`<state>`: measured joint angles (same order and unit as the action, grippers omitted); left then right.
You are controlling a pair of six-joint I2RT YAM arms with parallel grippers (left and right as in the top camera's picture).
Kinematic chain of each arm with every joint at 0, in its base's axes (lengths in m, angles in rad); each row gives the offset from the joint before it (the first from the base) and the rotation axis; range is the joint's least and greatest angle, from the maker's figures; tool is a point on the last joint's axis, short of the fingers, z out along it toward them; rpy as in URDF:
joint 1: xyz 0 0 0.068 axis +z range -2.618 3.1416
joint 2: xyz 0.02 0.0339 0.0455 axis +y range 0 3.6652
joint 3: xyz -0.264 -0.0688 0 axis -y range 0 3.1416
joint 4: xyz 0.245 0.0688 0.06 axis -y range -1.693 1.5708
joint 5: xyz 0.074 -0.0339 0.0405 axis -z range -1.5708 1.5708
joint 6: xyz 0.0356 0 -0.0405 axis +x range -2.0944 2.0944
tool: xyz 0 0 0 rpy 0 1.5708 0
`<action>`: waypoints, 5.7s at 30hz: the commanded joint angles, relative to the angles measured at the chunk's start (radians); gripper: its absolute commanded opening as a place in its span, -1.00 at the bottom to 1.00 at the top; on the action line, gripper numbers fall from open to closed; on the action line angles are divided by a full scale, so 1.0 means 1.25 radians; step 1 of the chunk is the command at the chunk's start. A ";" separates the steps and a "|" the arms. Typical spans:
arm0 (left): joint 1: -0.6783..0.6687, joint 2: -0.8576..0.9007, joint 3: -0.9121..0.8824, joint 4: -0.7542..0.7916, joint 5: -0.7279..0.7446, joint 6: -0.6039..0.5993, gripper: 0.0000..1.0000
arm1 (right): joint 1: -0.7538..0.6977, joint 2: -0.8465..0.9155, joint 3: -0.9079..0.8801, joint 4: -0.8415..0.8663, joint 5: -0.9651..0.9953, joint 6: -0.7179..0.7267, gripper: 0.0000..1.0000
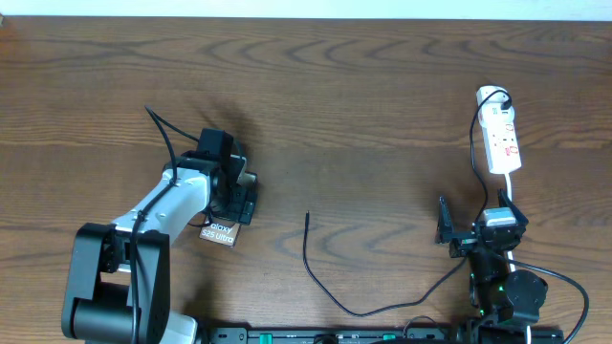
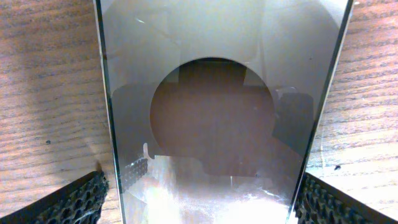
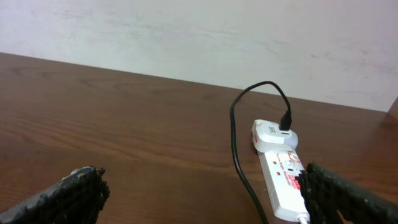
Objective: Plug charger to phone and switch on socket
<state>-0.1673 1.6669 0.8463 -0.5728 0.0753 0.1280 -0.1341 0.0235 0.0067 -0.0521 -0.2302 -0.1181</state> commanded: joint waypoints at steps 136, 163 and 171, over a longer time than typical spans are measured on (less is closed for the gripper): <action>0.003 0.052 0.052 -0.034 0.017 -0.023 -0.85 | 0.003 -0.003 -0.001 -0.004 0.002 -0.008 0.99; 0.003 0.052 0.041 -0.070 0.018 -0.029 0.93 | 0.003 -0.003 -0.001 -0.004 0.002 -0.008 0.99; 0.003 0.052 0.041 -0.087 0.059 -0.029 0.94 | 0.003 -0.003 -0.001 -0.004 0.002 -0.008 0.99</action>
<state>-0.1673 1.7210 0.9237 -0.6651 0.0948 0.1009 -0.1341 0.0235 0.0067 -0.0521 -0.2302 -0.1181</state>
